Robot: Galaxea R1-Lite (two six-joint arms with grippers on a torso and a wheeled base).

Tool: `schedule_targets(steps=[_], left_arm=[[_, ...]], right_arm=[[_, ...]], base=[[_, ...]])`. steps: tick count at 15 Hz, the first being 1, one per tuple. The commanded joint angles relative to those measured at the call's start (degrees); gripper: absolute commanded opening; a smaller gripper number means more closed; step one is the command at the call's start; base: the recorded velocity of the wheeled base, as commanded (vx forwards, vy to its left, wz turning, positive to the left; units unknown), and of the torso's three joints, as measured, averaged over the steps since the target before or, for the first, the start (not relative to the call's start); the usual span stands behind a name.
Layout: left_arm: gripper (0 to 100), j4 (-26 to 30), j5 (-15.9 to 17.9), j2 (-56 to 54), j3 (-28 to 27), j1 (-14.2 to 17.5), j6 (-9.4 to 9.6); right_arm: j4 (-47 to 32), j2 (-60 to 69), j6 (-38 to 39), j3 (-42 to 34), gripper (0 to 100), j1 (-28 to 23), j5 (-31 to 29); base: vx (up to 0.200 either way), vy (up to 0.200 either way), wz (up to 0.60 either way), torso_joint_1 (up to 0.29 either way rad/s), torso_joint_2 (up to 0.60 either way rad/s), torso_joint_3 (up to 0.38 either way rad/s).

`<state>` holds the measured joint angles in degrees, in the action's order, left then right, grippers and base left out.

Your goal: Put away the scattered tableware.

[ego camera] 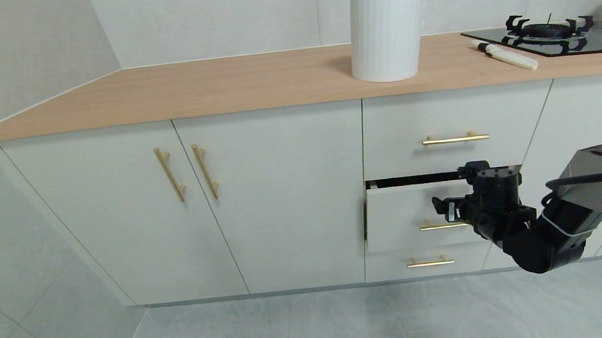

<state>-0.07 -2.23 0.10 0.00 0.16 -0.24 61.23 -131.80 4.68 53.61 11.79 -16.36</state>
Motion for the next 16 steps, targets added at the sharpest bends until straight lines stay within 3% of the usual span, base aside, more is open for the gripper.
schedule_targets(steps=[1, 16], left_arm=[[100, -0.01, -0.05, 0.08, 0.00, 0.02, -0.02], [100, -0.01, -0.05, 0.08, 0.00, 0.02, -0.02]], right_arm=[[0.20, -2.05, 0.15, 2.11, 100, -0.01, -1.04], [2.31, -7.41, 0.33, 10.63, 100, -0.71, -7.55]], base=[[0.000, 0.000, 0.00, 0.000, 0.00, 0.000], [0.000, 0.000, 0.00, 0.000, 0.00, 0.000]])
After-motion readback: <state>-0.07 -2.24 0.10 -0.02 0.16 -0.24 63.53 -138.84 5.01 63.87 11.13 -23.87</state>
